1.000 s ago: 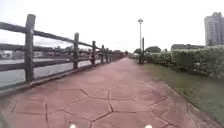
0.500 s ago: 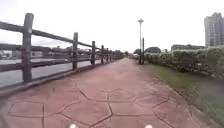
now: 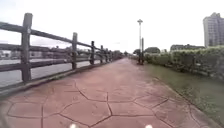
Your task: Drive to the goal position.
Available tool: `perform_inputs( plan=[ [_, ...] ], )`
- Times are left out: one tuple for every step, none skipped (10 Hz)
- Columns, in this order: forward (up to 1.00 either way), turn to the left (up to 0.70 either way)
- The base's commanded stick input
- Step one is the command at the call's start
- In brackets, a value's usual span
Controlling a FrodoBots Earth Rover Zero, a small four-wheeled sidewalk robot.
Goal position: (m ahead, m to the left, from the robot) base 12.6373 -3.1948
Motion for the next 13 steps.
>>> perform_inputs(
  plan=[
    [0.0,-1.0],
    [0.0,-1.0],
    [0.0,-0.91],
    [0.0,-0.71],
    [0.0,-0.17],
    [0.0,0.0],
    [0.0,0.0],
    [0.0,0.0],
    [0.0,0.0],
    [0.0,0.0],
    [0.0,-0.9],
    [0.0,-1.0],
    [0.0,-1.0]
  ],
)
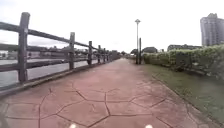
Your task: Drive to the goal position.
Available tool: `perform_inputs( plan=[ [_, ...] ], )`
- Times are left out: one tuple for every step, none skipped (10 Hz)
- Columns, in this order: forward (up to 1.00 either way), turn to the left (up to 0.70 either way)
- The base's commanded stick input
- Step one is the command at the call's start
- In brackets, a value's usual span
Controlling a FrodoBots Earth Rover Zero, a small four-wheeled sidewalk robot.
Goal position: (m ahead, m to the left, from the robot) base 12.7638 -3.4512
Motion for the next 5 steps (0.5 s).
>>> perform_inputs(
  plan=[
    [0.0,-1.0],
    [0.0,-1.0],
    [0.0,-1.0],
    [0.0,-1.0],
    [0.0,-1.0]
  ],
)
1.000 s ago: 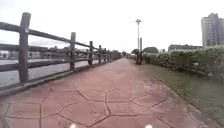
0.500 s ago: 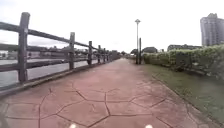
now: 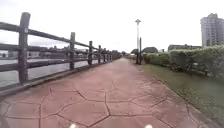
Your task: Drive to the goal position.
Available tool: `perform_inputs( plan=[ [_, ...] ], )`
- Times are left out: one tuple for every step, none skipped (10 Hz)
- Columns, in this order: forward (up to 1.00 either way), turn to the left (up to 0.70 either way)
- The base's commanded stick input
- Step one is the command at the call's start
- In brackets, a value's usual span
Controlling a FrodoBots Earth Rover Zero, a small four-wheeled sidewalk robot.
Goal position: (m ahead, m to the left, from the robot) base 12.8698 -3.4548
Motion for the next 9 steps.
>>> perform_inputs(
  plan=[
    [0.0,-1.0],
    [0.0,-1.0],
    [0.0,-1.0],
    [0.0,-1.0],
    [0.0,-1.0],
    [0.0,-0.99],
    [0.0,-0.62],
    [0.0,-0.15],
    [0.02,0.0]
  ],
)
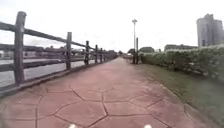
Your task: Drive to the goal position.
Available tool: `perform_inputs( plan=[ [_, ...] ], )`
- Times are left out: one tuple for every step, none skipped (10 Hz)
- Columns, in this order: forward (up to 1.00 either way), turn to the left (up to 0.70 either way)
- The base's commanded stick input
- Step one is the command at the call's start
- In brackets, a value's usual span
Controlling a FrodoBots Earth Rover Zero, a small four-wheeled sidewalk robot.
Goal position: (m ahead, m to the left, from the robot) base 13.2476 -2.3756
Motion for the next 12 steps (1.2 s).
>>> perform_inputs(
  plan=[
    [0.05,0.0],
    [0.53,0.0],
    [0.9,0.0],
    [1.0,0.0],
    [1.0,0.0],
    [1.0,0.0],
    [1.0,0.0],
    [1.0,0.0],
    [1.0,0.0],
    [1.0,0.0],
    [1.0,0.0],
    [1.0,-0.14]
  ],
)
